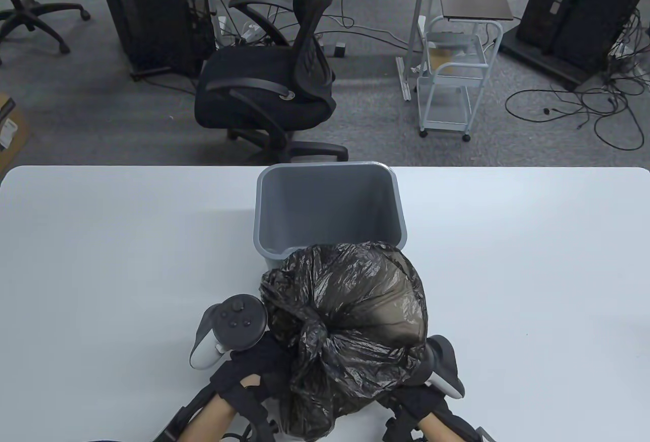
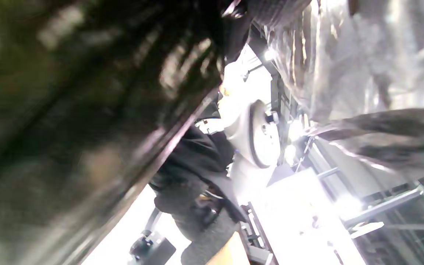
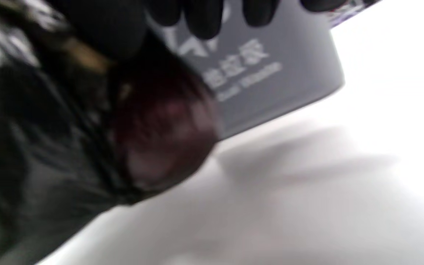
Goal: Twist garbage bag top to tighten it
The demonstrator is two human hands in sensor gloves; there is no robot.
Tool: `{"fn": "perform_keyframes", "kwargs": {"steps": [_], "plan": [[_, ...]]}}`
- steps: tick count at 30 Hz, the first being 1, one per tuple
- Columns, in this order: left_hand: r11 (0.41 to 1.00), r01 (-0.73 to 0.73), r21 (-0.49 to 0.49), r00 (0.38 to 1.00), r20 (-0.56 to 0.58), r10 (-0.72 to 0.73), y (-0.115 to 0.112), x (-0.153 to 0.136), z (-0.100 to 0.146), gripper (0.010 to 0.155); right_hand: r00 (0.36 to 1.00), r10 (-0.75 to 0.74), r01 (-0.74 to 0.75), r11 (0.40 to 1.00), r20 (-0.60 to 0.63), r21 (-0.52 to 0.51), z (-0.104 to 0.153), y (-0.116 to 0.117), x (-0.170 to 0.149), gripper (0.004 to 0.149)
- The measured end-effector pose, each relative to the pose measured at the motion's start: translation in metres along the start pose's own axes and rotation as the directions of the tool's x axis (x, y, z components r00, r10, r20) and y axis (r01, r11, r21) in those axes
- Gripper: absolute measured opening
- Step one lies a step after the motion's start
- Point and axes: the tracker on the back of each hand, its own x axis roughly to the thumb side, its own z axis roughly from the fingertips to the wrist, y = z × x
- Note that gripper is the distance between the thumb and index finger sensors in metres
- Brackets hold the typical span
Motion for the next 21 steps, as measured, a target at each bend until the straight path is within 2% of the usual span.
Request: {"fn": "perform_keyframes", "kwargs": {"steps": [2,4,8,10,11,13,15,16,18,20,21], "plan": [[0.999,-0.048,0.009,0.999,-0.022,0.049,0.006,-0.008,-0.001,0.053,0.995,-0.087,0.085,0.996,-0.054,-0.033,0.0,-0.006,-0.01,0.069],[0.996,-0.063,0.069,0.995,-0.072,0.068,0.009,-0.014,0.0,0.053,0.982,-0.18,0.176,0.981,-0.048,-0.076,0.004,-0.013,-0.011,0.065],[0.986,0.023,0.166,0.985,-0.175,0.006,0.01,-0.015,0.003,0.054,0.956,-0.276,0.286,0.951,0.095,-0.12,0.019,-0.024,0.011,0.059],[0.973,0.094,0.212,0.974,-0.224,-0.045,0.009,-0.012,0.006,0.054,0.953,-0.25,0.27,0.958,0.173,-0.1,0.025,-0.021,0.027,0.065],[0.958,0.154,0.241,0.964,-0.249,-0.092,0.007,-0.009,0.007,0.054,0.958,-0.197,0.218,0.973,0.21,-0.08,0.029,-0.015,0.04,0.075],[0.948,0.193,0.252,0.958,-0.258,-0.126,0.004,-0.004,0.008,0.054,0.977,-0.074,0.093,0.991,0.198,-0.091,0.032,-0.004,0.054,0.089],[0.955,0.179,0.235,0.964,-0.236,-0.122,0.0,0.001,0.009,0.054,0.979,0.082,-0.06,0.991,0.185,-0.122,0.031,0.004,0.06,0.093],[0.958,0.174,0.228,0.966,-0.226,-0.122,-0.002,0.004,0.009,0.054,0.979,0.128,-0.105,0.984,0.157,-0.146,0.03,0.005,0.059,0.089],[0.963,0.175,0.207,0.971,-0.198,-0.134,-0.005,0.009,0.01,0.054,0.981,0.119,-0.097,0.985,0.151,-0.141,0.027,0.004,0.052,0.082],[0.963,0.206,0.171,0.968,-0.178,-0.175,-0.01,0.016,0.01,0.053,0.988,-0.038,0.05,0.995,0.148,-0.081,0.022,0.001,0.039,0.074],[0.962,0.219,0.162,0.967,-0.166,-0.192,-0.012,0.018,0.011,0.053,0.987,-0.066,0.077,0.995,0.148,-0.068,0.02,0.0,0.036,0.073]]}}
